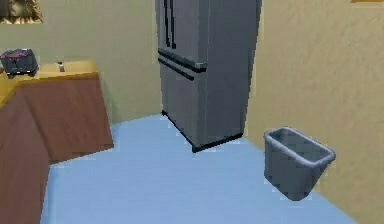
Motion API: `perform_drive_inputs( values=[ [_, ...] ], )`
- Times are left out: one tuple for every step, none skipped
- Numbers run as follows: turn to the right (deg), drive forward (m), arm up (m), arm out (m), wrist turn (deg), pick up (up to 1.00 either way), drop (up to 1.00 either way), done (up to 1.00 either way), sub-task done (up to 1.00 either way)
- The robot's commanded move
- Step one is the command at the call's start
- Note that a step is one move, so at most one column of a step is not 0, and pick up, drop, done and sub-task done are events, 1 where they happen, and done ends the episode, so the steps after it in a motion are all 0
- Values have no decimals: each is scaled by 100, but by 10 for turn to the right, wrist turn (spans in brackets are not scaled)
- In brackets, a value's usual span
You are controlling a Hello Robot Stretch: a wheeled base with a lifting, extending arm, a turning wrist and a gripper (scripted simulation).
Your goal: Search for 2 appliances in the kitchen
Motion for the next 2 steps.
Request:
perform_drive_inputs(
  values=[
    [0, 100, 0, 0, 0, 0, 0, 0, 0],
    [0, 0, 0, 0, 0, 0, 0, 100, 0]
  ],
)
